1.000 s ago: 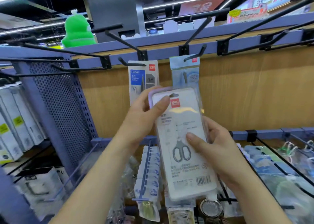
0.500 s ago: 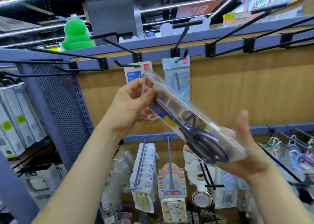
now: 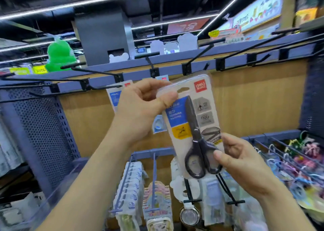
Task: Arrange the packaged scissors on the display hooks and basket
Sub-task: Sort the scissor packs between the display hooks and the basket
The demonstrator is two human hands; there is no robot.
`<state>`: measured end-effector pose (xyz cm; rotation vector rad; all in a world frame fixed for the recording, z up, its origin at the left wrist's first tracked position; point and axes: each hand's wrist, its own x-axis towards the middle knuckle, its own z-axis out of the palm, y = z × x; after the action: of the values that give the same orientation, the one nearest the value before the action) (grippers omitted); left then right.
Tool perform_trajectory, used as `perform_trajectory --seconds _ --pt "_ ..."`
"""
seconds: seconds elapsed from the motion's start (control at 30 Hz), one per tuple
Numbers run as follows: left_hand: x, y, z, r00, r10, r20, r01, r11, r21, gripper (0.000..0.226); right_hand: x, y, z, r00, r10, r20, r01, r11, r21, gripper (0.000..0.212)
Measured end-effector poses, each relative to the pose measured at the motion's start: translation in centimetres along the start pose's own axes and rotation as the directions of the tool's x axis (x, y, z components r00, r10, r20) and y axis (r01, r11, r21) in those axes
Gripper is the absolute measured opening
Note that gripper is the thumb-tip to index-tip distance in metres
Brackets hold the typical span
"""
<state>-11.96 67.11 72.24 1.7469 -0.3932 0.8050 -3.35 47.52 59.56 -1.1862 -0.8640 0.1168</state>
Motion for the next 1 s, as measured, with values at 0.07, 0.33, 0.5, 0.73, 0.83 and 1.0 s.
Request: perform_trajectory --seconds 0.07,0.33,0.5,0.73,0.83,1.0 --pt "0.0 0.1 2.3 0.998 -0.034 -0.044 0.028 0.991 -0.127 0.013 -0.1 -0.2 -0.3 1.000 -0.011 -0.005 0.012 0.994 0.105 0.056" --pt "3.6 0.9 7.3 0.990 -0.082 -0.117 0.061 0.982 -0.177 0.008 0.1 -2.4 -1.3 0.999 0.029 -0.039 -0.015 0.944 0.330 0.066" --pt "4.5 0.7 8.1 0.963 -0.238 -0.125 0.197 0.940 -0.278 0.018 -0.2 -3.8 -1.8 0.999 0.055 -0.002 -0.051 0.949 0.311 0.063" --pt "4.5 0.5 8.1 0.952 -0.279 -0.125 0.225 0.915 -0.335 0.022 -0.9 -4.2 -1.5 0.998 0.052 0.019 -0.055 0.948 0.314 0.054" --pt "4.5 0.4 8.3 0.951 -0.272 -0.143 0.207 0.911 -0.357 0.026 -1.0 -4.4 -1.5 0.996 0.084 -0.018 -0.075 0.953 0.294 0.047" --pt "4.0 0.0 8.1 0.956 -0.216 -0.197 0.180 0.966 -0.183 0.008 -1.1 -5.2 -1.2 0.993 0.095 -0.067 -0.068 0.943 0.325 0.027"
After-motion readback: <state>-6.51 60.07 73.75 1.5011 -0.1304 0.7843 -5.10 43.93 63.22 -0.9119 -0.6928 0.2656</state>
